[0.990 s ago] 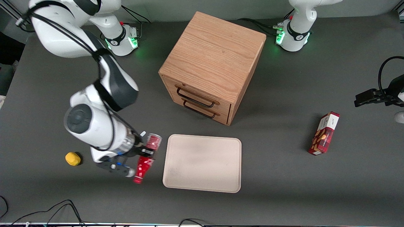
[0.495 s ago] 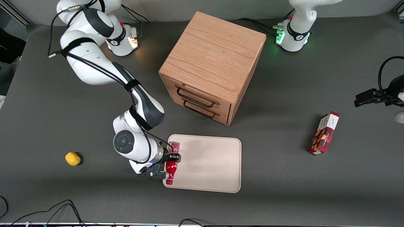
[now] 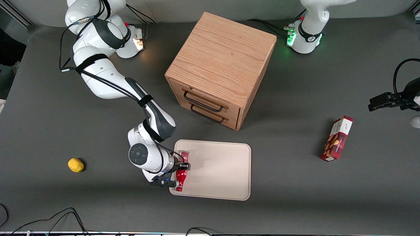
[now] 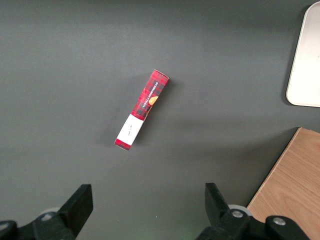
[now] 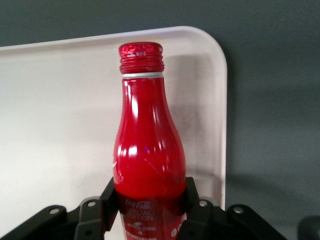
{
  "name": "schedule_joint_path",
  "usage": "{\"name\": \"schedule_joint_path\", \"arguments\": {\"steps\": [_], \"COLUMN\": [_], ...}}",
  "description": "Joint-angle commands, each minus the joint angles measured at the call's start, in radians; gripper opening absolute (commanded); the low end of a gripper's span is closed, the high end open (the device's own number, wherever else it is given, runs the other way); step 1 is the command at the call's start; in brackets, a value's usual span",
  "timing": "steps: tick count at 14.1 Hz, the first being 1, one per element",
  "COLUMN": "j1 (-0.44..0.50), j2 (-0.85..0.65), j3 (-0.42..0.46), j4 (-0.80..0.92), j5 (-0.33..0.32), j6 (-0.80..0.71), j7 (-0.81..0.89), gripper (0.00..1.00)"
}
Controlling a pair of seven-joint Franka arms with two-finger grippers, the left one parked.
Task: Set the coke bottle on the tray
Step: 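Lower the bottle onto the tray and open the right gripper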
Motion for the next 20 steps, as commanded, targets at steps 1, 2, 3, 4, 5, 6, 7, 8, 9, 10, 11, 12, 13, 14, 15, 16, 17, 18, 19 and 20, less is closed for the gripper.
{"name": "schedule_joint_path", "arguments": {"steps": [1, 2, 3, 4, 5, 6, 7, 8, 9, 10, 11, 12, 13, 14, 15, 16, 17, 18, 19, 20], "j1": [0.015, 0.015, 0.017, 0.015, 0.011, 0.011, 0.011, 0.009, 0.002, -0.007, -0.021, -0.047, -0.067, -0.089, -0.112, -0.138, -0.174, -0.214, -0.251, -0.279], "j2": [0.021, 0.021, 0.023, 0.018, 0.013, 0.01, 0.007, -0.005, -0.034, -0.08, -0.129, -0.175, -0.222, -0.27, -0.316, -0.354, -0.388, -0.426, -0.494, -0.57], "j3": [-0.018, -0.018, -0.018, -0.018, -0.018, -0.02, -0.024, -0.024, -0.026, -0.026, -0.026, -0.024, -0.024, -0.023, -0.023, -0.021, -0.014, -0.007, 0.002, 0.002], "j4": [0.046, 0.046, 0.041, 0.023, 0.006, 0.003, 0.003, 0.001, -0.003, -0.035, -0.054, -0.06, -0.06, -0.06, -0.063, -0.063, -0.069, -0.09, -0.158, -0.242], "j5": [-0.017, -0.016, -0.015, -0.017, -0.017, -0.019, -0.02, -0.022, -0.022, -0.023, -0.023, -0.022, -0.022, -0.022, -0.02, -0.019, -0.012, -0.011, -0.009, -0.009], "j6": [-0.002, -0.002, -0.002, 0.015, 0.041, 0.046, 0.046, 0.044, 0.037, 0.015, -0.018, -0.073, -0.141, -0.208, -0.283, -0.365, -0.437, -0.471, -0.471, -0.459], "j7": [-0.012, -0.004, -0.001, -0.003, -0.003, -0.003, -0.003, -0.003, -0.004, -0.009, -0.015, -0.016, -0.02, -0.03, -0.052, -0.075, -0.098, -0.118, -0.127, -0.138], "gripper": [0.36, 0.5, 0.9, 1.0, 1.0, 1.0, 1.0, 1.0, 1.0, 1.0, 1.0, 1.0, 1.0, 1.0, 1.0, 1.0, 1.0, 1.0, 1.0, 1.0]}}
